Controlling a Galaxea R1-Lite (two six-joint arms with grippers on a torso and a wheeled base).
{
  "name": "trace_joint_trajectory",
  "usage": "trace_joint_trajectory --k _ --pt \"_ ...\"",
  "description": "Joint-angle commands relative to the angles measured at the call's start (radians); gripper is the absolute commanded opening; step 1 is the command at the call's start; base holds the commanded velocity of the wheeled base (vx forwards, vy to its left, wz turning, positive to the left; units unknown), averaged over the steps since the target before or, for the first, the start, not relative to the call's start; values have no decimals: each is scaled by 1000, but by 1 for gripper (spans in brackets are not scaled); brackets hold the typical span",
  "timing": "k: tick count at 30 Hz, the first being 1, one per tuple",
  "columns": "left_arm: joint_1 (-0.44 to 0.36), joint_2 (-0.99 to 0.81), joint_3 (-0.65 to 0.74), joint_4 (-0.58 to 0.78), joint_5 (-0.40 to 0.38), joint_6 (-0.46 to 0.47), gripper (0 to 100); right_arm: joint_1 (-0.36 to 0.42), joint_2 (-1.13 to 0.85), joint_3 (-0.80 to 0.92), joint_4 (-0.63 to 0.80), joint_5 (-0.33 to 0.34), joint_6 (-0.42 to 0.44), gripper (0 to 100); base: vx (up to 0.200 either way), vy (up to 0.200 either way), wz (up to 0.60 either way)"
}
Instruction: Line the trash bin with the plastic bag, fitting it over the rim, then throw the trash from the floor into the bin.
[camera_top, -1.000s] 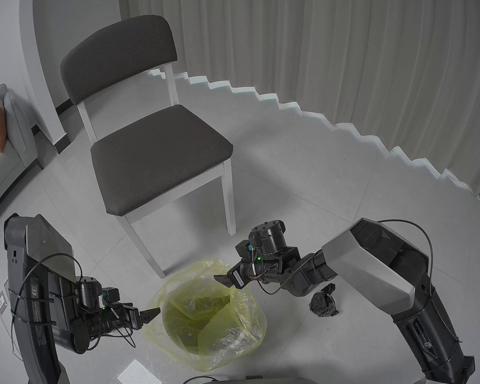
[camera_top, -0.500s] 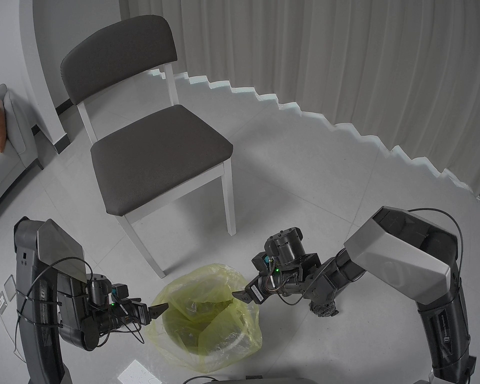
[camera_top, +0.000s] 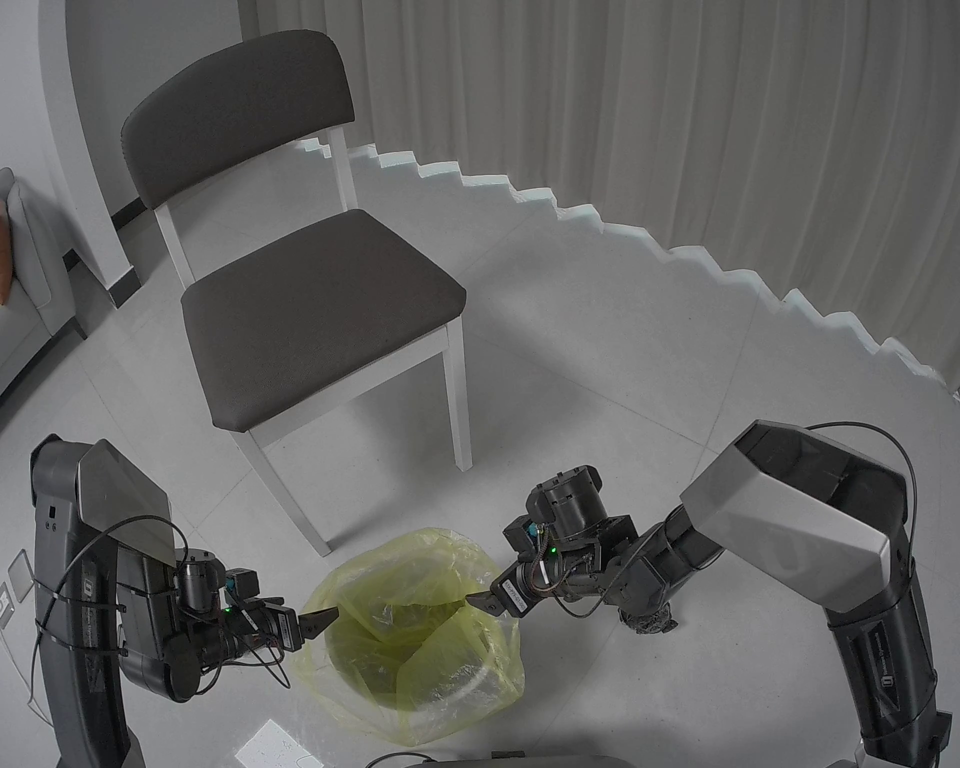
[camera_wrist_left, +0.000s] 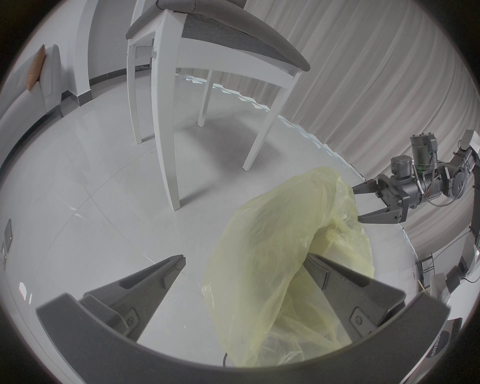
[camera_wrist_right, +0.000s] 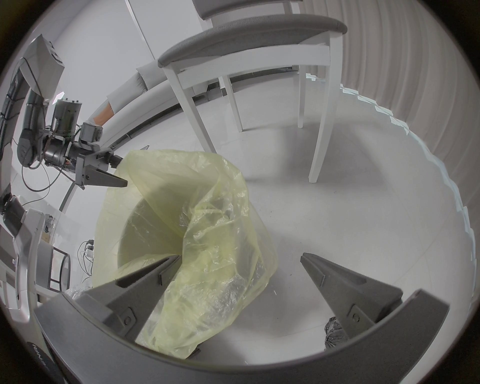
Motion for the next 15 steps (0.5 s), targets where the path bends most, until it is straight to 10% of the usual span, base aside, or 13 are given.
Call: trace_joint_trajectory --k 1,2,3,15 --pt "1 -1 -2 -18 0 -1 100 2 58 -32 -6 7 3 100 0 0 0" --pt "1 -1 -3 -18 0 -1 100 2 61 -37 -6 7 3 100 0 0 0" --pt "1 1 -5 -18 0 -1 100 2 61 -43 -3 7 3 0 0 0 0" --pt "3 5 -25 -18 0 -2 100 -70 15 -132 70 4 4 0 0 0 0"
